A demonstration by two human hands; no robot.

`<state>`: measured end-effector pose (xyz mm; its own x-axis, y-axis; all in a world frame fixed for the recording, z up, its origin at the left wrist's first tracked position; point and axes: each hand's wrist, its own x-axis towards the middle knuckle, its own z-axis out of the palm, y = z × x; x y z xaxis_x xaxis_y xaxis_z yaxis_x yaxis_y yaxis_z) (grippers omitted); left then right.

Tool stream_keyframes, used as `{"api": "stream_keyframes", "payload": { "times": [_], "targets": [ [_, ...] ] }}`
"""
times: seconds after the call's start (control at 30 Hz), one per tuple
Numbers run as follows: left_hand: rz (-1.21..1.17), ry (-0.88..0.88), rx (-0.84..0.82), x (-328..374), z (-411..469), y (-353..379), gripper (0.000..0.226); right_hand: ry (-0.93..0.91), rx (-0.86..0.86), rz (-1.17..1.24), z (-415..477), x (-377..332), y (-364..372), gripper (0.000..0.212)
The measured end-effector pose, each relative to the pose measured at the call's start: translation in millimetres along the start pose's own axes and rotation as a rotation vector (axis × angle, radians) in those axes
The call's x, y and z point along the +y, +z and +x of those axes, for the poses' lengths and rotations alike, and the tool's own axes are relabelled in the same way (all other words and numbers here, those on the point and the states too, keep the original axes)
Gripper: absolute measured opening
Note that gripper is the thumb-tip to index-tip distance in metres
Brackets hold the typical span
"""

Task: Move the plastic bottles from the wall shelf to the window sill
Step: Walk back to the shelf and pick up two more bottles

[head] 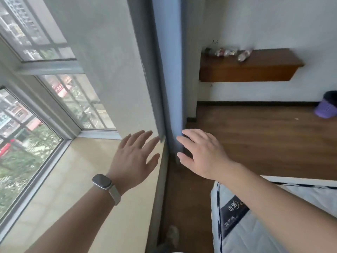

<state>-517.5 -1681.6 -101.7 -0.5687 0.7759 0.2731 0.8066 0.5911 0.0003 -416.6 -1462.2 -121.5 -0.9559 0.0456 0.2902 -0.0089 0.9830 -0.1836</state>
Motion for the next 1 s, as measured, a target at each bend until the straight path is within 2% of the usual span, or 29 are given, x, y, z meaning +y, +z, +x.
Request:
{"api": "stream_keyframes", "payload": {
  "times": [0.33,0.7,1.0],
  "targets": [
    [-0.087,0.117,-0.009,-33.1,85.3,52.0,0.048,0.166,0.002,-0.068,48.6,42.8,17.1,0.052],
    [-0.152,0.22,-0.025,-88.6,195.4,92.5,0.052,0.291,-0.094,-0.157,139.3,88.6,25.2,0.058],
    [-0.21,0.416,0.027,-69.0,282.2,112.0,0.049,0.452,-0.108,-0.24,148.5,135.9,4.4,0.056]
  ]
}}
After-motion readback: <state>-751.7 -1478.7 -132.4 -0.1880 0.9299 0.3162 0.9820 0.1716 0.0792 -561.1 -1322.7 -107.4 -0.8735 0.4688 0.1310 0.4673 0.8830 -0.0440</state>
